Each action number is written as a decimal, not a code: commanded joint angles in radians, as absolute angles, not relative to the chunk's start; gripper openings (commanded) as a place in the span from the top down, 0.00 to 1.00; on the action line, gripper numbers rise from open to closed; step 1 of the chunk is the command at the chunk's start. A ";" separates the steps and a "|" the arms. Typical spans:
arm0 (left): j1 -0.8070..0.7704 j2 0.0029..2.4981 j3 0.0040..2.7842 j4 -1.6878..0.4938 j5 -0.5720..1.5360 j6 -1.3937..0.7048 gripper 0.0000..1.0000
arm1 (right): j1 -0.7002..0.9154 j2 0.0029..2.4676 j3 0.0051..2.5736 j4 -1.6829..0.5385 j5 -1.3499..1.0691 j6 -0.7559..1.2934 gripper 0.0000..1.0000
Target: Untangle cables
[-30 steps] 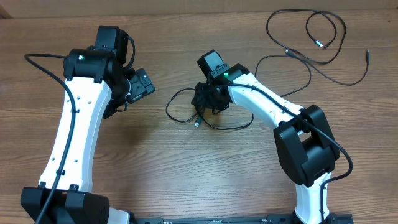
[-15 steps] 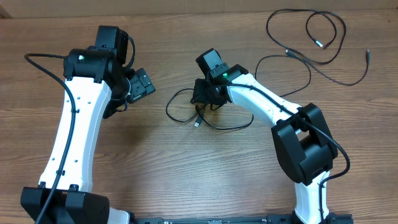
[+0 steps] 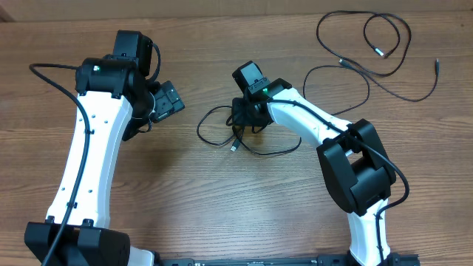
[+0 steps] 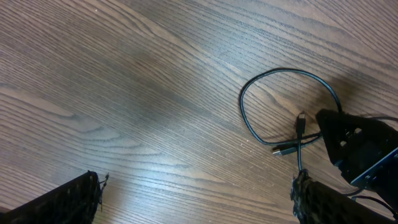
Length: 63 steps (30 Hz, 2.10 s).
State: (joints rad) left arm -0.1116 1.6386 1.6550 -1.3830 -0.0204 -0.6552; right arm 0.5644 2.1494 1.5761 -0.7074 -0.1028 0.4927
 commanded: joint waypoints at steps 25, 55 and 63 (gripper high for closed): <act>-0.137 1.647 1.649 -1.345 0.125 -0.471 0.01 | 0.542 1.831 2.031 -1.065 -0.099 0.496 0.96; -0.173 1.648 1.649 -1.352 0.120 -0.471 0.01 | 0.278 1.542 2.030 -1.486 0.396 0.812 0.96; -0.173 1.647 1.649 -1.345 0.120 -0.471 0.00 | 0.036 1.511 2.030 -1.554 0.403 0.796 0.96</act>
State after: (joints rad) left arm -0.1688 1.6386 1.6550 -1.3506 0.1165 -0.4934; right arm 0.0975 1.5459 2.0159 -1.5433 0.3740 0.7925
